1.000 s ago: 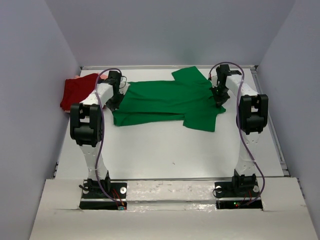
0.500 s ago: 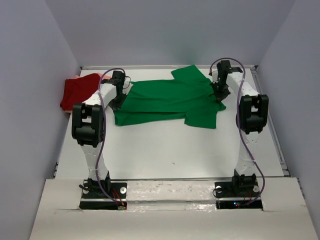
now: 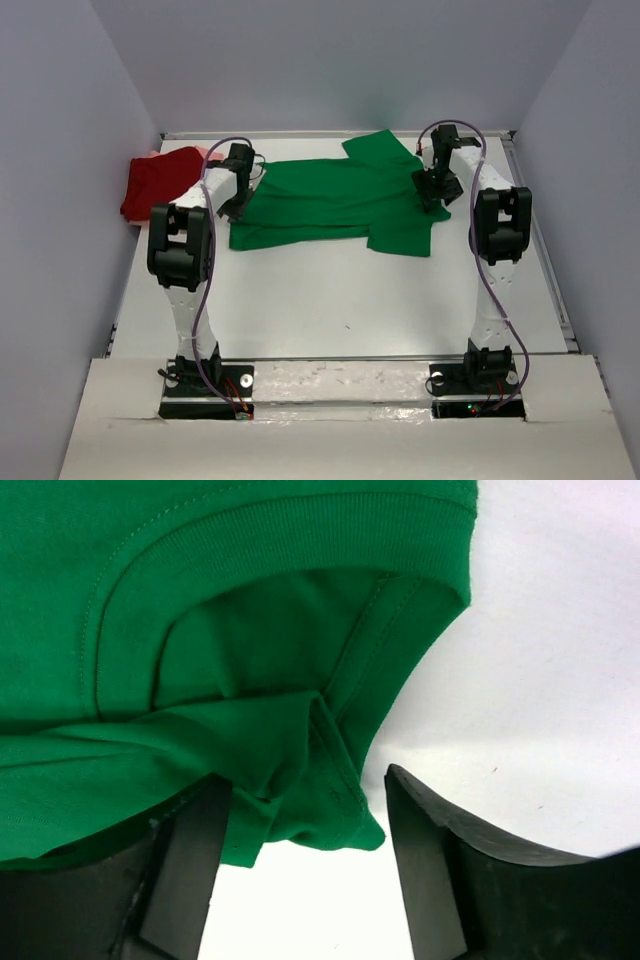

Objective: Fold and stack the t-shirts
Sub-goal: Fold the tshirt

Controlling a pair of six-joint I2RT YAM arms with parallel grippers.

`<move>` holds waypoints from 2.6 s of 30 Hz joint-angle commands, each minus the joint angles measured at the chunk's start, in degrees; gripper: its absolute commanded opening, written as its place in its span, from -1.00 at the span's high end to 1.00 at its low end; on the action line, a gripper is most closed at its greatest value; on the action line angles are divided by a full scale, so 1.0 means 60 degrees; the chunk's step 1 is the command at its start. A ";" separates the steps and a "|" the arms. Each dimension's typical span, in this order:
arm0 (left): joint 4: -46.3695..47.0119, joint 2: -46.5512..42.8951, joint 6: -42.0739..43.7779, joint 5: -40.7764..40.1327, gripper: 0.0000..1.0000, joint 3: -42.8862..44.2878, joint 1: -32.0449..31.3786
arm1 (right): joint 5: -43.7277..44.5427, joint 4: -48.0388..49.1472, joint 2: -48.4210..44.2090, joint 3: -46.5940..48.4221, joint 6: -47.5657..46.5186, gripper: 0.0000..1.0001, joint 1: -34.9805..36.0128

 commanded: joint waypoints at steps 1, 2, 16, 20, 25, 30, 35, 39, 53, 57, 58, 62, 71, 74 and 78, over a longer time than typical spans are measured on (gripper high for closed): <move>-0.0018 -0.0139 -0.0095 -0.0461 0.20 0.0192 -0.0069 | 0.0143 0.0099 -0.0211 0.0208 -0.0070 -0.41 -0.0042; -0.0004 -0.0183 -0.0110 -0.0462 0.09 0.0178 -0.0069 | 0.0158 0.0099 -0.0241 0.0194 -0.0070 -0.42 -0.0042; -0.0573 -0.1983 -0.0154 -0.0466 -0.94 0.0411 -0.0186 | 0.0305 -0.0209 -0.1836 0.0384 -0.0187 -0.46 -0.0042; -0.1482 -0.2234 -0.0095 0.1104 -0.96 0.0456 -0.0157 | 0.0319 -0.0209 -0.2422 0.0033 -0.0187 -0.46 -0.0042; -0.2228 -0.2483 0.0254 0.3135 -0.97 -0.0231 0.0062 | 0.0246 -0.0107 -0.3139 -0.1063 -0.0217 -0.45 -0.0042; -0.2304 -0.2585 0.0534 0.3844 -0.97 -0.0832 0.0238 | -0.0368 -0.0354 -0.3668 -0.1973 -0.0421 -0.13 -0.0042; -0.1982 -0.2922 0.0374 0.4124 -0.97 -0.1096 0.0502 | -0.0896 -0.0443 -0.4516 -0.3598 -0.0641 -0.10 -0.0042; -0.1762 -0.3214 0.0271 0.3904 -0.97 -0.1287 0.0546 | -0.1481 -0.0721 -0.4752 -0.4332 -0.1080 -0.10 -0.0042; -0.0093 -0.4841 -0.0242 0.3992 -0.98 -0.2546 0.1847 | -0.2596 -0.1030 -0.4110 -0.4128 -0.2824 -0.16 0.1523; 0.0187 -0.5368 -0.0111 0.3903 -0.98 -0.3088 0.2332 | -0.2333 -0.0795 -0.3757 -0.4040 -0.3204 -0.19 0.2651; 0.0129 -0.5383 -0.0038 0.3933 -0.98 -0.3089 0.2391 | -0.2187 -0.0722 -0.3684 -0.4040 -0.3307 -0.19 0.2798; 0.0099 -0.5485 0.0095 0.3889 -0.98 -0.3425 0.2655 | -0.1616 -0.0225 -0.3332 -0.4143 -0.3760 -0.20 0.3106; 0.0523 -0.6100 0.0359 0.4489 -0.98 -0.4026 0.3314 | -0.0664 0.0507 -0.2819 -0.4581 -0.4450 -0.23 0.3195; 0.0670 -0.6335 0.0344 0.4504 -0.98 -0.4187 0.3388 | -0.0516 0.0684 -0.2761 -0.4757 -0.4581 -0.23 0.3195; 0.0597 -0.6379 0.0315 0.4504 -0.98 -0.4144 0.3388 | -0.0282 0.0787 -0.2541 -0.4846 -0.4582 -0.24 0.3195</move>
